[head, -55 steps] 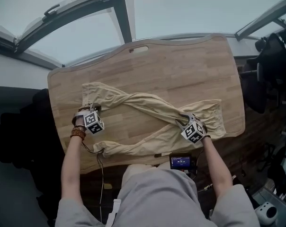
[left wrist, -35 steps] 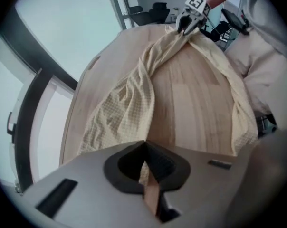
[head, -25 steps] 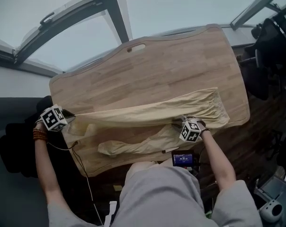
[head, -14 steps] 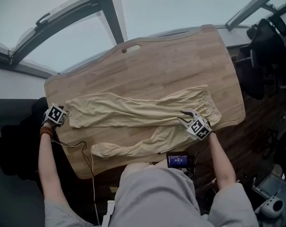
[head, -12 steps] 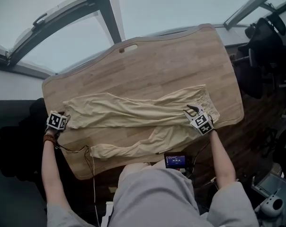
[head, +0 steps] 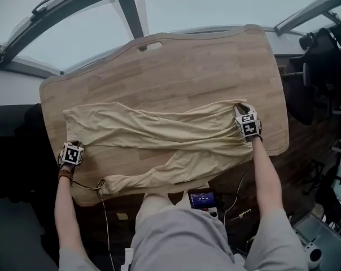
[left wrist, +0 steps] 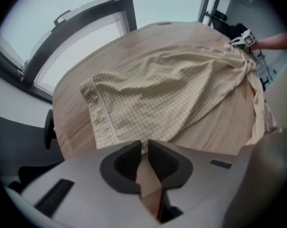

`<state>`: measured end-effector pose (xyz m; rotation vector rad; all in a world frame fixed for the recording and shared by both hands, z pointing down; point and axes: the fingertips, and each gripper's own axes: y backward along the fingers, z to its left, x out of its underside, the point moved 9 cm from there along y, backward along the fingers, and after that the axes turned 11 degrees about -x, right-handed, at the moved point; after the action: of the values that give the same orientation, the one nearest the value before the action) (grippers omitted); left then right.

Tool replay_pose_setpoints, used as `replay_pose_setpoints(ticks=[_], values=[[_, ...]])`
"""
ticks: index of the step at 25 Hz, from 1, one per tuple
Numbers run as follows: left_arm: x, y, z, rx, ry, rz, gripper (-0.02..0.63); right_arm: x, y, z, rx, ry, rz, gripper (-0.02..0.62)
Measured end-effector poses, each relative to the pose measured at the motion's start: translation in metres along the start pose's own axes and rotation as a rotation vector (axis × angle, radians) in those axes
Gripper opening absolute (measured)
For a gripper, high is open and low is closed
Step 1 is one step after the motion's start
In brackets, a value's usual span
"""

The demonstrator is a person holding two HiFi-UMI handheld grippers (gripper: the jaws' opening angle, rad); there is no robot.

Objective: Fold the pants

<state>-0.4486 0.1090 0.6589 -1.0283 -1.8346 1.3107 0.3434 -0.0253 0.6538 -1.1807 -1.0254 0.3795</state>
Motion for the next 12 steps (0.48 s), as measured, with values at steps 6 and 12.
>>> replay_pose_setpoints(ticks=[6, 12], values=[[0.011, -0.002, 0.01, -0.114, 0.155, 0.06, 0.017, -0.026, -0.016, -0.078, 0.122, -0.18, -0.076, 0.055], [0.039, 0.078, -0.021, -0.002, 0.267, -0.144, 0.082, -0.006, 0.041, -0.061, -0.02, 0.049, -0.156, 0.127]])
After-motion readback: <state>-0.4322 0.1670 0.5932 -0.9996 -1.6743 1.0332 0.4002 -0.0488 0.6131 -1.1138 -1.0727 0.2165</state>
